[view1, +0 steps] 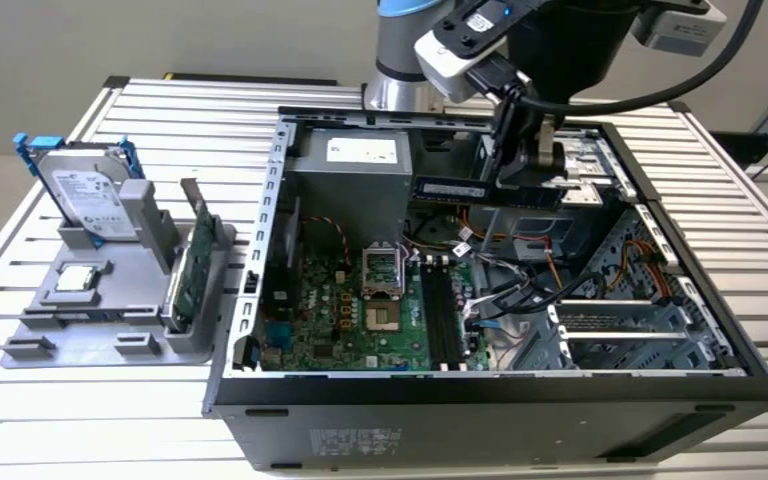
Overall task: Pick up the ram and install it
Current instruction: 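Insert the ram into the slot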
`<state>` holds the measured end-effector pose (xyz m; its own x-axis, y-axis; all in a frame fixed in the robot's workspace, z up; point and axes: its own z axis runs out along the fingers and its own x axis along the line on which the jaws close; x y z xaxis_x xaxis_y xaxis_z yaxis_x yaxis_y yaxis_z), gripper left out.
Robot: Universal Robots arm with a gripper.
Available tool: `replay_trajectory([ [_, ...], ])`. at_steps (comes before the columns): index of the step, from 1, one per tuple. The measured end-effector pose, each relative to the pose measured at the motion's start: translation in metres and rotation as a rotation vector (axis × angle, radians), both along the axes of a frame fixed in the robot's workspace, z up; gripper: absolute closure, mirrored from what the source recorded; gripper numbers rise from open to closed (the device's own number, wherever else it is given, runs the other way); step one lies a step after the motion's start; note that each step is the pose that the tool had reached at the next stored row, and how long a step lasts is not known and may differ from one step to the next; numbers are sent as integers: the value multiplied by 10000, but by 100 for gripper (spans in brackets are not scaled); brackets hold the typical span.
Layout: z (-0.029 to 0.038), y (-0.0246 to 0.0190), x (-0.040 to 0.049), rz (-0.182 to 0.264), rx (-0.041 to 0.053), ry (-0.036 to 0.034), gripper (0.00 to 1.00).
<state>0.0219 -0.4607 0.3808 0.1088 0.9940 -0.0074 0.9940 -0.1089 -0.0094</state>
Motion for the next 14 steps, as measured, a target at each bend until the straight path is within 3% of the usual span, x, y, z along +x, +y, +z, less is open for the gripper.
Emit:
replay_trajectory([
  [14,0,1,0,-785,0,0,100],
])
